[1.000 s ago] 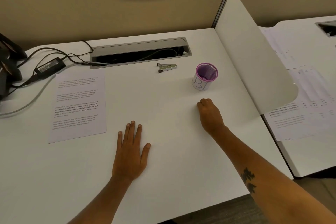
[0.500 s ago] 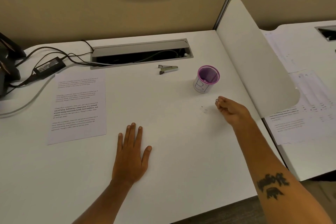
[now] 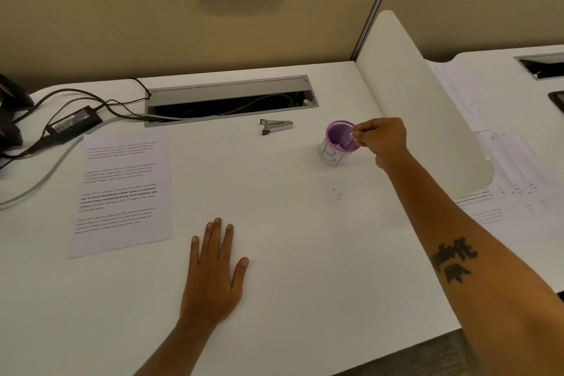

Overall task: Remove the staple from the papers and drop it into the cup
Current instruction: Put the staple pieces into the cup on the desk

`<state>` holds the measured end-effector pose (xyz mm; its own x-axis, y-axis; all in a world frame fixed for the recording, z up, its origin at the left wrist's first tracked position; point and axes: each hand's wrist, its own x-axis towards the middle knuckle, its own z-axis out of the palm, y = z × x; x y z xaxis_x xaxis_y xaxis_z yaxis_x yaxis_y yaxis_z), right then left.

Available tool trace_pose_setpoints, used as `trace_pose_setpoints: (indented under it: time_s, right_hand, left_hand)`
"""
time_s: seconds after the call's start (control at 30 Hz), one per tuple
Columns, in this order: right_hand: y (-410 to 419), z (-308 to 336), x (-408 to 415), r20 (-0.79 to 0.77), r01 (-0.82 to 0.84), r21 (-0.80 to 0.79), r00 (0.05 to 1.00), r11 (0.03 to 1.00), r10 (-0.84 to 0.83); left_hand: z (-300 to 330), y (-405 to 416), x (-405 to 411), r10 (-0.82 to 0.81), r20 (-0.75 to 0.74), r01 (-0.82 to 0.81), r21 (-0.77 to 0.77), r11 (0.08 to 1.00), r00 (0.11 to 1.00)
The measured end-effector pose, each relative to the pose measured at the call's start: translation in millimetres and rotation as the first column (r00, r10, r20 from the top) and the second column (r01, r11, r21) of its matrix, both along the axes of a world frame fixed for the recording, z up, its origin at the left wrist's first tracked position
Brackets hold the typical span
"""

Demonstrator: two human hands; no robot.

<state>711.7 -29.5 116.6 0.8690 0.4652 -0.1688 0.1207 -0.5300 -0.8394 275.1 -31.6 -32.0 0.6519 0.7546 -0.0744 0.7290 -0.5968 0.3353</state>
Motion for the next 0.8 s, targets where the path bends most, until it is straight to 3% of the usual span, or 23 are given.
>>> trace_pose_setpoints:
  time_s: [0.17,0.37,0.5,0.63,0.8]
  right_hand:
    - [9,-7,6,0.328,-0.14,-0.244,0.919,0.96,0.218]
    - [9,-3,4,0.526,-0.188,-0.245,0.798,0.951,0.293]
    - [5,-6,2,0.554,-0.241,-0.264,0.755,0.934,0.352]
    - [-5,-8,-8,0.575,-0.232,-0.142,0.772,0.962,0.271]
    - [-44,-19,-37,0.436,-0.113,0.07,0.897,0.991,0.072]
  left_hand:
    - [0,0,0,-0.001,0.015,0.001,0.003,1.0,1.0]
    - [0,0,0,-0.001,0.027,0.001,-0.001,1.0,1.0]
    - [1,0,0,-0.001,0.03,0.001,-0.003,1.0,1.0]
    - [0,0,0,0.0,0.029,0.0,0.003,1.0,1.0]
    - [0,0,0,0.0,0.035,0.0,0.003,1.0,0.999]
